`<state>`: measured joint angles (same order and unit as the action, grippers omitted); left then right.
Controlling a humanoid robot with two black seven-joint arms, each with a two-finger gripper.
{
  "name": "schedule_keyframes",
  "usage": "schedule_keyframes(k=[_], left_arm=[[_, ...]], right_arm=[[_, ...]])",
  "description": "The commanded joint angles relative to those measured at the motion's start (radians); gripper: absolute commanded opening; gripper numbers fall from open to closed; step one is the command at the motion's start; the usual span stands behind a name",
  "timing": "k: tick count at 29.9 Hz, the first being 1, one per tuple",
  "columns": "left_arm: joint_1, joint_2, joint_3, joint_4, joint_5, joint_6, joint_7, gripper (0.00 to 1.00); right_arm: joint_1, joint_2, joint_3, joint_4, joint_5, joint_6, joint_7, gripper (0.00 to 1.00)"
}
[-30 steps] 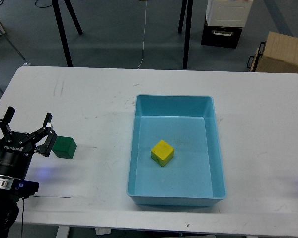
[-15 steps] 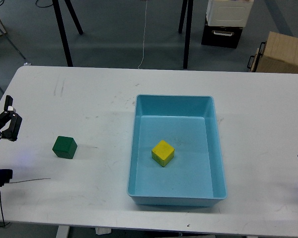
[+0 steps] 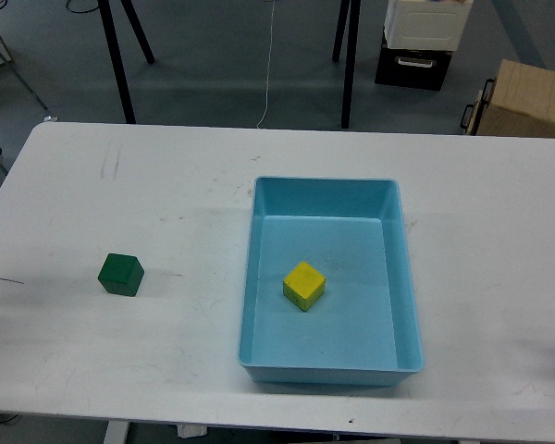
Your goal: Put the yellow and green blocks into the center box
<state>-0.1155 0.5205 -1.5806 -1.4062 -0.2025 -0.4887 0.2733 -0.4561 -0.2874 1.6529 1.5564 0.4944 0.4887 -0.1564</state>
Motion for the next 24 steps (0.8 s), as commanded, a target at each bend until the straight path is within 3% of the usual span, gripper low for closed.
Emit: schedule_keyframes(k=[1,6,14,20,24], left_arm=[[-0.149,0.208,0.195,0.006,0.133,0.0,-0.008,1.0],[-0.451,0.306,0.521,0.042,0.28,0.0,-0.011,1.0],[-0.973,0.276,1.169,0.102,0.595,0.0,0.0,1.0],[-1.263,0.231,1.603,0.064,0.905,0.0,0.001,1.0],[-1.377,0.227,1.816,-0.006,1.078,0.0,0.0,1.0]], right_arm=[[0.0,0.008,0.001,0.001,-0.002,0.0,0.0,0.98],[0.004,0.02,0.002,0.001,-0.011,0.0,0.0,0.98],[0.004,0.02,0.013,-0.004,-0.011,0.0,0.0,0.98],[0.004,0.02,0.008,-0.015,-0.011,0.0,0.0,0.98],[0.004,0.019,0.004,-0.015,-0.013,0.0,0.0,0.98]])
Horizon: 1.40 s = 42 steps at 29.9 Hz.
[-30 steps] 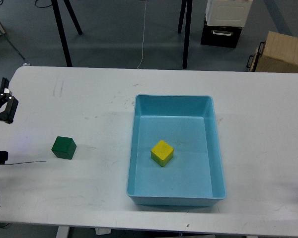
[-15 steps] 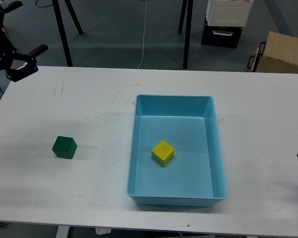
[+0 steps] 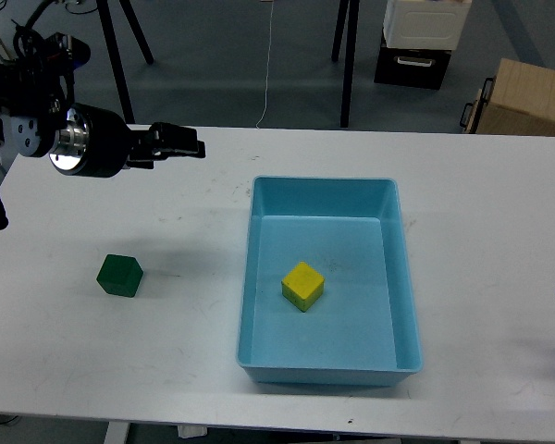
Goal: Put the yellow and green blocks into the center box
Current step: 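Lower the left gripper onto the green cube and close it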
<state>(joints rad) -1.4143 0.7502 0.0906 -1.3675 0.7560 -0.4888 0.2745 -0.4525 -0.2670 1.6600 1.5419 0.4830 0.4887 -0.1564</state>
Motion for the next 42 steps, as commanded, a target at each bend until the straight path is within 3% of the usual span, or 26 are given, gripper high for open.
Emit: schedule_keyframes(k=[1,10,17,23,37,39,40,42], left_arm=[[-0.103,-0.002,0.191,-0.062,0.169,0.0,-0.001,1.0],[-0.095,0.0,0.37,-0.09,0.436,0.0,-0.011,1.0],[0.034,-0.008,0.347,-0.025,0.467,0.0,-0.015,1.0],[0.167,-0.052,0.227,0.036,0.47,0.0,-0.015,1.0],[0.252,-0.068,0.216,0.105,0.511,0.0,-0.021,1.0],[0.253,-0.069,0.215,0.105,0.514,0.0,-0.02,0.95],[0.253,-0.069,0.215,0.102,0.516,0.0,-0.021,0.87],[0.252,-0.071,0.215,0.102,0.519,0.0,-0.018,0.57]], right_arm=[[-0.002,0.0,-0.003,0.0,-0.001,0.0,0.0,0.98],[-0.003,0.002,-0.008,0.0,-0.026,0.0,0.0,0.98],[-0.003,0.002,-0.009,-0.002,-0.027,0.0,0.0,0.98],[-0.008,0.002,-0.009,0.0,-0.031,0.0,0.0,0.98],[-0.015,0.002,-0.009,0.0,-0.037,0.0,0.0,0.98],[-0.015,0.003,-0.009,-0.002,-0.037,0.0,0.0,0.98],[-0.015,0.002,-0.009,0.0,-0.037,0.0,0.0,0.98],[-0.015,0.003,-0.009,0.0,-0.037,0.0,0.0,0.98]])
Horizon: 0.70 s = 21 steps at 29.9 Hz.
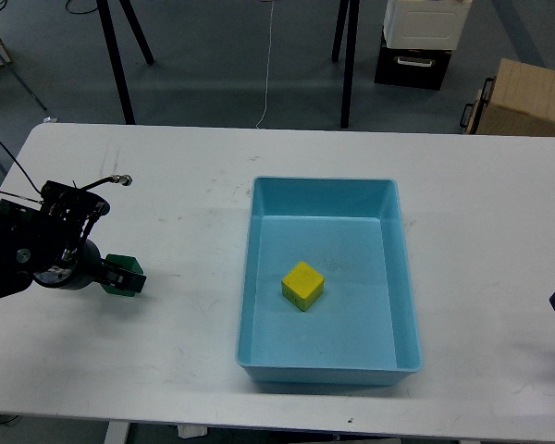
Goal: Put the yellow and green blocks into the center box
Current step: 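Lower the left gripper onto the green cube and close it, then lift the green cube and carry it over the bin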
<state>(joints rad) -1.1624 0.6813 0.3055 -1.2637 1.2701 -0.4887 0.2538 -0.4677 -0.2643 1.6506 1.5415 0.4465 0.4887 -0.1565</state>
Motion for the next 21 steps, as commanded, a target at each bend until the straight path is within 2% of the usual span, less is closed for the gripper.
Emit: schedule_keyframes(k=[1,4,6,8,12,17,21], left_arm=[[-0.002,-0.002,0.0,-0.002,0.006,0.0,0.01,0.45],[-0.003,-0.006,0.0,-0.002,0.011,0.0,0.027,0.14],[-0.005,-0.005,0.0,-0.002,0.011,0.0,0.053,0.07],[-0.005,-0.003,0.0,-0.005,0.009,0.0,0.07,0.04],[-0.032,0.007,-0.005,-0.019,0.011,0.0,0.071,0.03],[-0.193,0.003,-0.016,-0.083,-0.027,0.0,0.07,0.03],[-0.344,-0.047,-0.008,-0.092,-0.135,0.0,0.07,0.03]], right_arm=[[0.0,0.001,0.0,-0.001,0.0,0.0,0.0,0.98],[0.0,-0.001,0.001,-0.001,0.0,0.0,0.0,0.98],[0.0,-0.001,0.001,-0.001,0.0,0.0,0.0,0.98],[0.0,0.001,0.001,-0.004,0.0,0.0,0.0,0.98],[0.0,0.001,0.001,-0.009,0.0,0.0,0.0,0.98],[0.0,0.001,0.003,-0.009,0.0,0.0,0.0,0.98],[0.0,0.001,0.008,-0.009,0.0,0.0,0.0,0.98]])
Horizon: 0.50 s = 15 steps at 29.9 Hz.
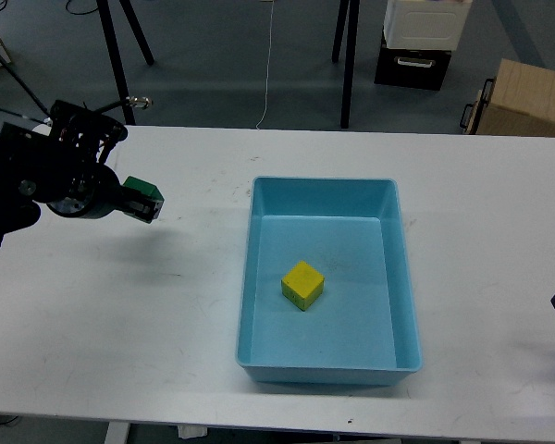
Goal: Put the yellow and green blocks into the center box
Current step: 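Lift the green cube and carry it over the bin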
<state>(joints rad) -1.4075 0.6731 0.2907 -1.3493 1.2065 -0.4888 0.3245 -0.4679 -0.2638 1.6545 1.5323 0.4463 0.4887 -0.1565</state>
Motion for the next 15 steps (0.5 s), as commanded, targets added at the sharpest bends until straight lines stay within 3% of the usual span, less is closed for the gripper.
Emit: schedule_keyframes(k=[1,8,15], left_arm=[[-0.134,-0.071,0.013,-0.007,-0.094,0.0,-0.001,0.03],[-0.264,-0.288,0.062,0.002,-0.133,0.0,-0.004,0.04],[-0.266,-0.464,0.096,0.002,-0.168,0.0,-0.005,0.07]], right_arm=[[0.0,0.0,0.004,0.0,0.0,0.0,0.0,0.98],[0.0,0.0,0.008,-0.001,0.0,0.0,0.0,0.98],[0.002,0.0,0.011,-0.018,0.0,0.0,0.0,0.98]])
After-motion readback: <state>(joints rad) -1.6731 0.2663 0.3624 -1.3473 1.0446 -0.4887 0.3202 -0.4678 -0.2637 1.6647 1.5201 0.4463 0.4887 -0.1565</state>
